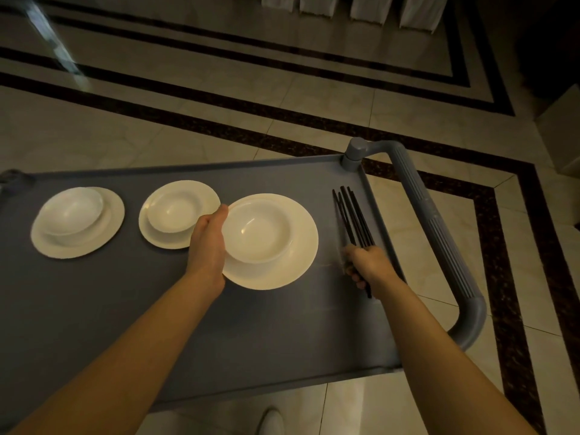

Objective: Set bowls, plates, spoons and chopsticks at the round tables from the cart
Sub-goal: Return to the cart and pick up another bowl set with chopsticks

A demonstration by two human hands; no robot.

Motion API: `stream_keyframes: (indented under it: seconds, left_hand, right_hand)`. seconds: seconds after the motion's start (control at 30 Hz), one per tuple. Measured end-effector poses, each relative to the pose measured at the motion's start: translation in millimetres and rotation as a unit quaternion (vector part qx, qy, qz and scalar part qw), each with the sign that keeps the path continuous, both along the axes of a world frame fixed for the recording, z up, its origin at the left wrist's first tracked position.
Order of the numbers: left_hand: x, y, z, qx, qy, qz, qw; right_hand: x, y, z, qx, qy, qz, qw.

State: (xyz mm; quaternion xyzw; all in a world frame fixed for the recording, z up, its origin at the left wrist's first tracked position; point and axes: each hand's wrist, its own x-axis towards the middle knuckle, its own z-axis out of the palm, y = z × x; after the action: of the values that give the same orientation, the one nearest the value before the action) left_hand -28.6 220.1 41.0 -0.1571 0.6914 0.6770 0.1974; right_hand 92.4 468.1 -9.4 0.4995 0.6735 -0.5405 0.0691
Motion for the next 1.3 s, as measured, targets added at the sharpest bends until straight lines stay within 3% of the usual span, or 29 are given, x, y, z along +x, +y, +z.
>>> stream_keyframes:
  seconds: [0.23,0.37,0.5,0.6,0.93,1.13,1.3]
  left_hand:
    - [-7.4,-34.8,-1.8,0.012,-0.025,0.042,0.999]
    - [-12.6,-56.3,-3.7,0.006,-0.024,0.067,0.997]
    - [-14.3,-69.2,-6.0,0.005,-0.025,0.081,0.996]
    - [-14.2,-76.7,-7.1,0.002,-0.024,0.090,0.996]
    - [-19.3,-87.5,-9.0,0.007,-0.017,0.097,0.995]
    - [-21.1,-86.4,-6.1,0.025,-0.020,0.109,0.993]
    - [-23.4,-91.5,4.8,0.044,-0.013,0.102,0.994]
  right_hand:
    - [-9.9,-20.0,2.9,-0.043,0.098,0.017,0.994]
    - [-21.4,-37.8,5.5,-0.008,0.141,0.043,0.989]
    - [-41.3,-48.2,-5.9,0.119,0.074,0.140,0.980]
    - [-56.2,-52.9,-14.2,0.185,0.042,0.143,0.971]
    - [-79.9,-58.0,-28.7,0.223,-0.030,0.178,0.958]
    - [-74.3,-59.4,-26.7,0.167,0.012,0.159,0.973]
    - [-70.4,-78.8,18.0,0.000,0.181,0.053,0.982]
